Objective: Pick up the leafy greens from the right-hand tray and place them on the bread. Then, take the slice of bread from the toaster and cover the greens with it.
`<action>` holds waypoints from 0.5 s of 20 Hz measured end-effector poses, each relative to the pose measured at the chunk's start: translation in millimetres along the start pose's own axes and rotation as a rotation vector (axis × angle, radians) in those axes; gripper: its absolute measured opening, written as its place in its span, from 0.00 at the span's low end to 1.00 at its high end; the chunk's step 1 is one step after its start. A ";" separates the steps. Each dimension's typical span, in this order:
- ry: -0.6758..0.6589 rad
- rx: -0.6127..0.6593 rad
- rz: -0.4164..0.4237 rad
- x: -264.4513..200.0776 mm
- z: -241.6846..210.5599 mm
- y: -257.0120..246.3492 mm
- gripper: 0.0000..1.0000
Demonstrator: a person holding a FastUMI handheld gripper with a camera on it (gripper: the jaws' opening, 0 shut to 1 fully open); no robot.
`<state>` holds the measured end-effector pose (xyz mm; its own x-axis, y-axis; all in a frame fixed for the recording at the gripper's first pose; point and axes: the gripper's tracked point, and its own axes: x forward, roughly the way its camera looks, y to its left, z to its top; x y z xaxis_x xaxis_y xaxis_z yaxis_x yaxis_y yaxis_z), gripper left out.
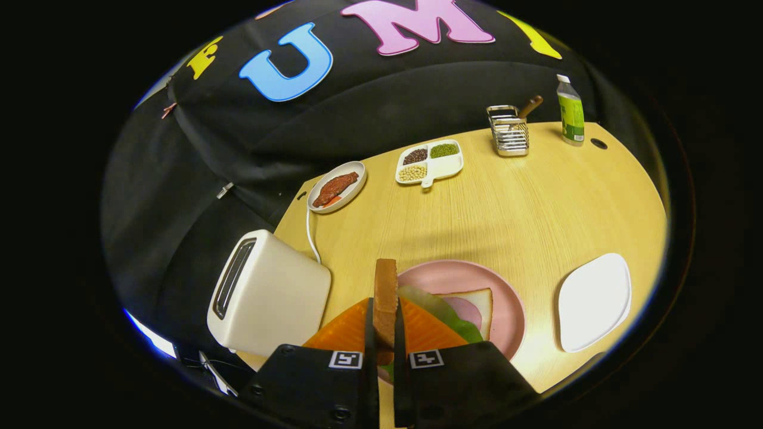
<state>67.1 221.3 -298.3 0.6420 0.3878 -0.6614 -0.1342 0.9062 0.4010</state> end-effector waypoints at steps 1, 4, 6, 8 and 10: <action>0.001 0.010 0.001 0.5 -1.7 -4.7 0.14; 0.003 0.015 -0.018 1.9 -6.4 -25.2 0.14; 0.011 0.042 -0.039 0.5 -9.8 -39.6 0.16; 0.025 0.097 -0.043 0.1 -13.5 -46.6 0.17; 0.027 0.104 -0.075 2.0 -16.6 -61.8 0.29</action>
<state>64.2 168.9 -334.9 0.6262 0.3252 -0.7086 -0.0064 0.9110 0.4125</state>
